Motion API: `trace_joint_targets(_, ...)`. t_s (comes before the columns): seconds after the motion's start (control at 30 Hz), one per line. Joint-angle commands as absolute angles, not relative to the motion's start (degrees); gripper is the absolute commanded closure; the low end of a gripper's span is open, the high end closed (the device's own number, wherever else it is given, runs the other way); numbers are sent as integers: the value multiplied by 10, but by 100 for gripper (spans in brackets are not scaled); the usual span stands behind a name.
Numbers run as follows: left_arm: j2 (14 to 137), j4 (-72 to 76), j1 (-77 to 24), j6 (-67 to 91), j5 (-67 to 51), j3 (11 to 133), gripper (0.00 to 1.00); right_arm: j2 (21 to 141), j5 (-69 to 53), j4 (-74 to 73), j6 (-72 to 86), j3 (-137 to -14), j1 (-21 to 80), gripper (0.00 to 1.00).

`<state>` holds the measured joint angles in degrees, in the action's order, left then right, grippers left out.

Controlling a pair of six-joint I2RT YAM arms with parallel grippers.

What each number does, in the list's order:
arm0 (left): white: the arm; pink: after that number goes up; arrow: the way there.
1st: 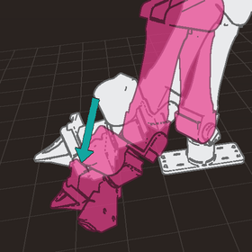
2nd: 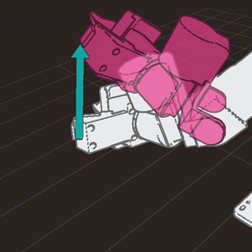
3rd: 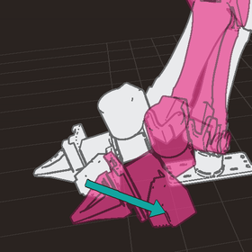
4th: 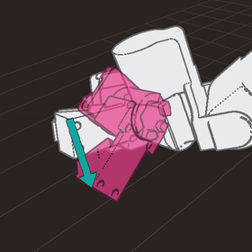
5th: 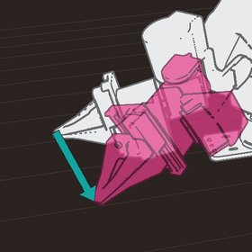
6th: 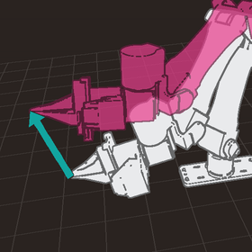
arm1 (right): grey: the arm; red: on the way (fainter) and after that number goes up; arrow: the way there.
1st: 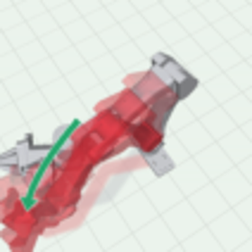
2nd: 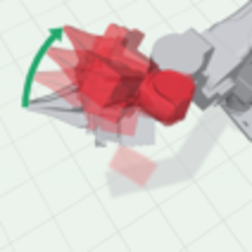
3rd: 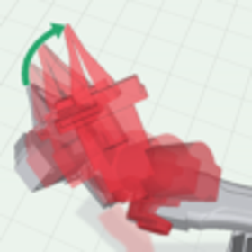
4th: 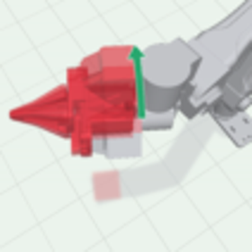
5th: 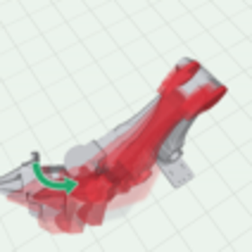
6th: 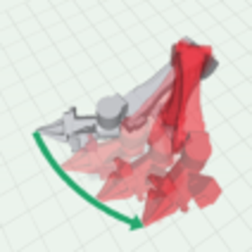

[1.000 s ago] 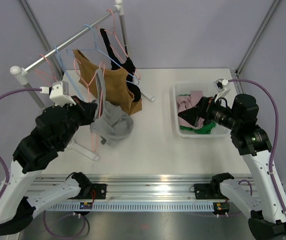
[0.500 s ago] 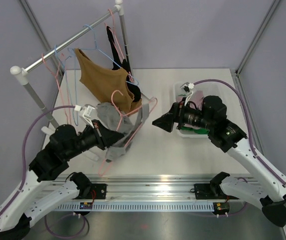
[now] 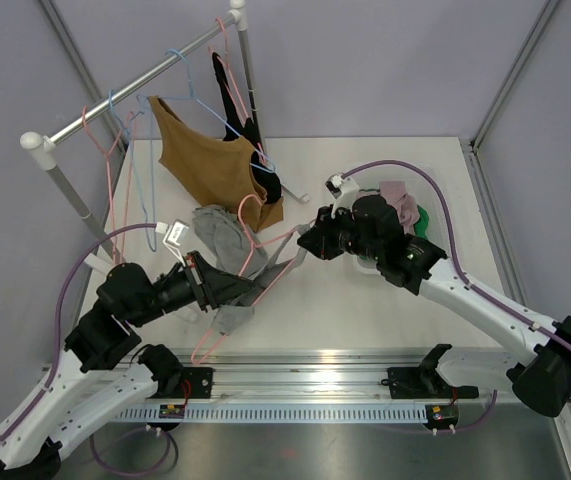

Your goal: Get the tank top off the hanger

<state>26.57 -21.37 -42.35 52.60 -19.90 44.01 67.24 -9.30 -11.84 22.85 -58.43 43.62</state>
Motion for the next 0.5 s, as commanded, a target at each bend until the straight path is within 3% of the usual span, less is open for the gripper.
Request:
trace_joint_targets(0.0, 256, -168, -426, 538, -223, 440, 100, 674, -43, -92, 211, -606, 448, 88)
trace_joint_targets(0.03, 253, -179, -426, 534, -218, 446, 100, 673, -43, -97, 210, -605, 448, 100)
trace_joint_targets(0.17, 260, -298, -426, 473, -130, 490, 100, 656, 77, -119, 194, -599, 448, 100)
trace_joint_targets(0.3, 286, -381, -426, 390, -145, 526, 100, 676, 216, -199, 182, -633, 440, 100)
trace_joint_targets(0.47, 268, -363, -426, 383, -199, 528, 100, 729, 222, -246, 203, -684, 360, 100)
